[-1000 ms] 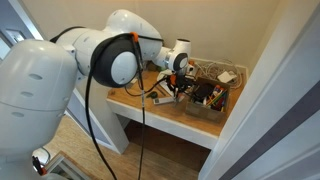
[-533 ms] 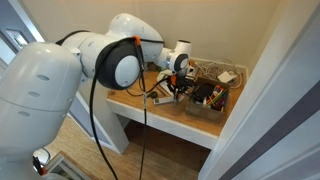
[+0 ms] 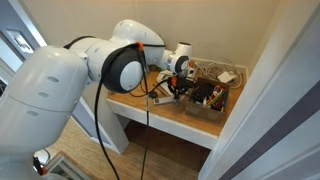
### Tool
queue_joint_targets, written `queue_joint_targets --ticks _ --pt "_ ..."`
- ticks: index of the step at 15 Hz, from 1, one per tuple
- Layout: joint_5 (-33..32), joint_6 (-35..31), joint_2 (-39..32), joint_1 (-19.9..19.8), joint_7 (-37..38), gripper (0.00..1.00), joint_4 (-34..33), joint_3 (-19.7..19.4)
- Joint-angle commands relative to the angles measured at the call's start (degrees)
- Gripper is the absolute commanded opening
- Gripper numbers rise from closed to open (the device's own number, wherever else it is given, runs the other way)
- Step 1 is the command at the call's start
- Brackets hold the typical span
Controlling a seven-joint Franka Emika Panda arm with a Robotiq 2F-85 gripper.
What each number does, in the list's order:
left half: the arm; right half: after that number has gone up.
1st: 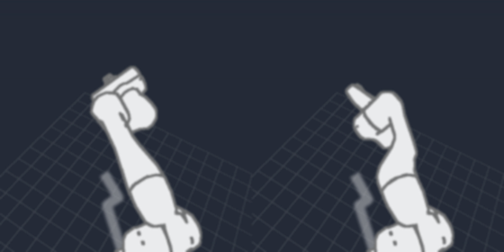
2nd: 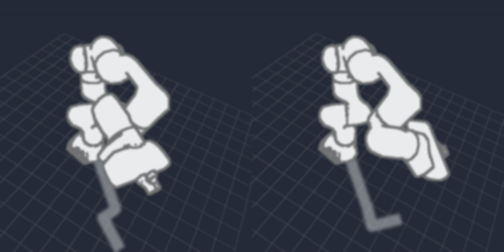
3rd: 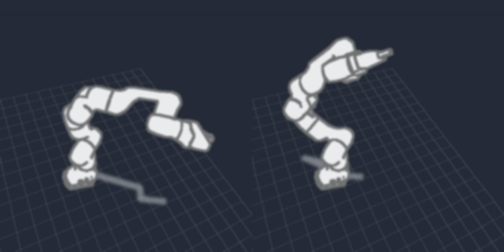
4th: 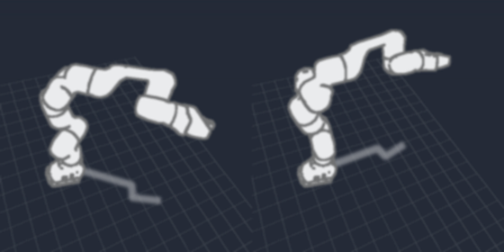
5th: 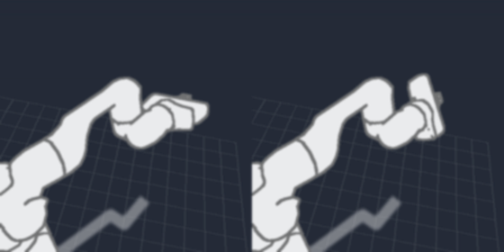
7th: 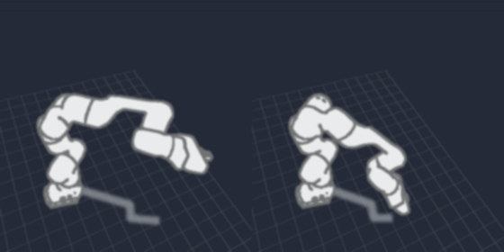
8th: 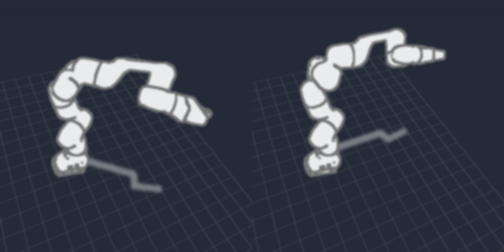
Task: Pick up the green pencil and put it in the cardboard box, pick up the white pencil and put it in the cardboard box
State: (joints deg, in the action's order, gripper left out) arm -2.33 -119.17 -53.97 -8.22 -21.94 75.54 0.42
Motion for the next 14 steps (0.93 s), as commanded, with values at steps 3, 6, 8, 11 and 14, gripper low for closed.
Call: queue_joint_targets --ticks 3,6,8,11,14 --pt "0.1 2.13 -1.88 -0.22 0.57 0.05 -3.69 0.48" --pt "-0.29 1.97 0.45 -0.04 0.23 0.02 -1.65 0.41" --pt "-0.88 1.49 3.46 0.24 0.08 0.02 1.32 0.15" --pt "-1.43 2.33 8.42 0.35 -0.34 0.02 4.95 -0.11" --pt "-1.89 3.92 13.53 0.04 -0.07 0.02 8.0 -0.7"
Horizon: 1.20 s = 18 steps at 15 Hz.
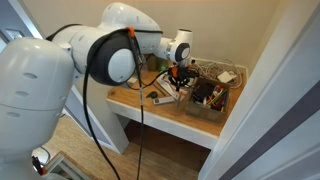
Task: Pick up the green pencil and put it in the cardboard box, pick up the white pencil and put it in the cardboard box
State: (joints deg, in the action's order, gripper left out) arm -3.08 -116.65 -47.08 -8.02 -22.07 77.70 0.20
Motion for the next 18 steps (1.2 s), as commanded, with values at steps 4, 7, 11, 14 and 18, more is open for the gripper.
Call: queue_joint_targets --ticks 4,7,11,14,18 --pt "-0.09 3.95 11.36 -1.62 0.8 0.02 7.12 -1.46" --pt "-0.34 4.84 13.65 -3.04 0.83 0.02 7.43 -2.74" --pt "-0.77 5.4 14.5 -5.22 0.56 0.02 6.21 -4.63" --pt "-1.45 5.91 13.26 -6.57 -0.16 0.02 3.87 -5.82" --pt "-2.76 5.38 10.23 -7.2 -0.61 0.02 -0.24 -6.67"
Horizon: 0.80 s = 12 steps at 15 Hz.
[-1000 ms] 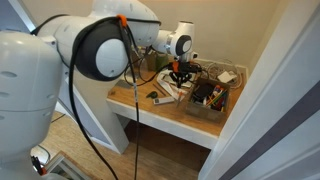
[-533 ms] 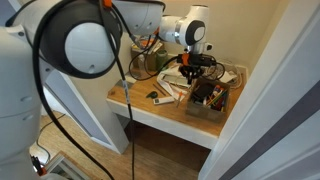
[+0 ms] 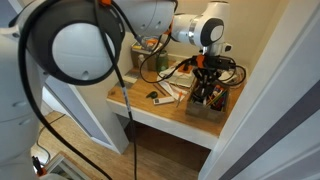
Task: Pick up the green pencil and put it in the cardboard box, pick up the white pencil and put it in the cardboard box
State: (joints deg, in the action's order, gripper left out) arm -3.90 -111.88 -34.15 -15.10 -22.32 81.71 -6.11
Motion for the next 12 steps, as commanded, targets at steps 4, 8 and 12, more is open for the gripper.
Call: queue_joint_targets --ticks 4,8,12 --pt "-1.36 0.22 -2.24 -0.51 0.04 0.08 -3.45 0.04" --pt "-1.37 0.21 -2.37 -0.52 0.06 0.08 -3.42 0.05" --pt "0.57 3.3 -6.26 -1.21 2.73 0.02 -9.63 -0.03"
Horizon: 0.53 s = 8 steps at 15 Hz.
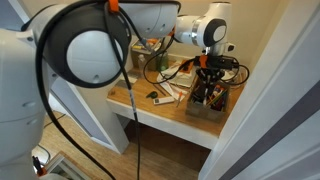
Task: Pick up the green pencil and put it in the cardboard box, pick up the white pencil and put it in the cardboard box
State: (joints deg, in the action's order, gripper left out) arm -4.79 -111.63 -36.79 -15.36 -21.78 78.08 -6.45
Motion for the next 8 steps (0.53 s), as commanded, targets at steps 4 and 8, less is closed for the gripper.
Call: queue_joint_targets --ticks 4,8 --pt "4.73 7.56 -10.33 -2.46 6.4 0.02 -15.71 0.55" --pt "6.49 10.27 -17.53 -3.88 11.2 0.02 -25.05 0.46"
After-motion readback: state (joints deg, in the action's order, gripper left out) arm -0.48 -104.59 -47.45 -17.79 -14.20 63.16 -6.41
